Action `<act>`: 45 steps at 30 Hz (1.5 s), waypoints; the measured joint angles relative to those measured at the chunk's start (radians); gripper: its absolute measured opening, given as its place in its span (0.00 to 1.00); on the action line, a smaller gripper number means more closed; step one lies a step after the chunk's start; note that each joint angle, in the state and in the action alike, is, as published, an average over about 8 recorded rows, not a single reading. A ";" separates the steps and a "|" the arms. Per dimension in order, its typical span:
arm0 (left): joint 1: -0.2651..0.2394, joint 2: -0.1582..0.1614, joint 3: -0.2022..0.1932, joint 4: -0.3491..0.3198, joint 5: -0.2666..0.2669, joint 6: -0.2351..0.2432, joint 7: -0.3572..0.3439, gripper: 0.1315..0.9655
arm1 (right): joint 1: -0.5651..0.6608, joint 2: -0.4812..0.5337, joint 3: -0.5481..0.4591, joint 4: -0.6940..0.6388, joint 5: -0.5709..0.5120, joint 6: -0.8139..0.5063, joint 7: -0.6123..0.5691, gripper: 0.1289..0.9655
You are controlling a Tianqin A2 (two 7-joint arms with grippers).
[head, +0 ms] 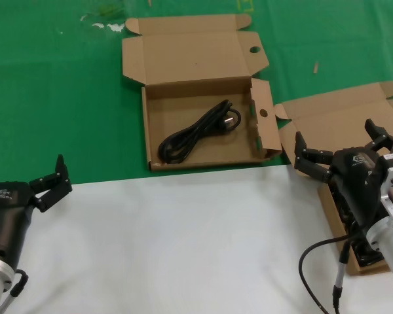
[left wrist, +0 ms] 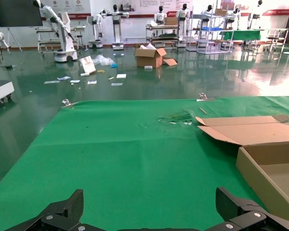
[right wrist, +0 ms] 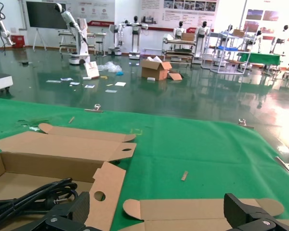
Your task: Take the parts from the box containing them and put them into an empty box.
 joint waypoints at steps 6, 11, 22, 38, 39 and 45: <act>0.000 0.000 0.000 0.000 0.000 0.000 0.000 1.00 | 0.000 0.000 0.000 0.000 0.000 0.000 0.000 1.00; 0.000 0.000 0.000 0.000 0.000 0.000 0.000 1.00 | 0.000 0.000 0.000 0.000 0.000 0.000 0.000 1.00; 0.000 0.000 0.000 0.000 0.000 0.000 0.000 1.00 | 0.000 0.000 0.000 0.000 0.000 0.000 0.000 1.00; 0.000 0.000 0.000 0.000 0.000 0.000 0.000 1.00 | 0.000 0.000 0.000 0.000 0.000 0.000 0.000 1.00; 0.000 0.000 0.000 0.000 0.000 0.000 0.000 1.00 | 0.000 0.000 0.000 0.000 0.000 0.000 0.000 1.00; 0.000 0.000 0.000 0.000 0.000 0.000 0.000 1.00 | 0.000 0.000 0.000 0.000 0.000 0.000 0.000 1.00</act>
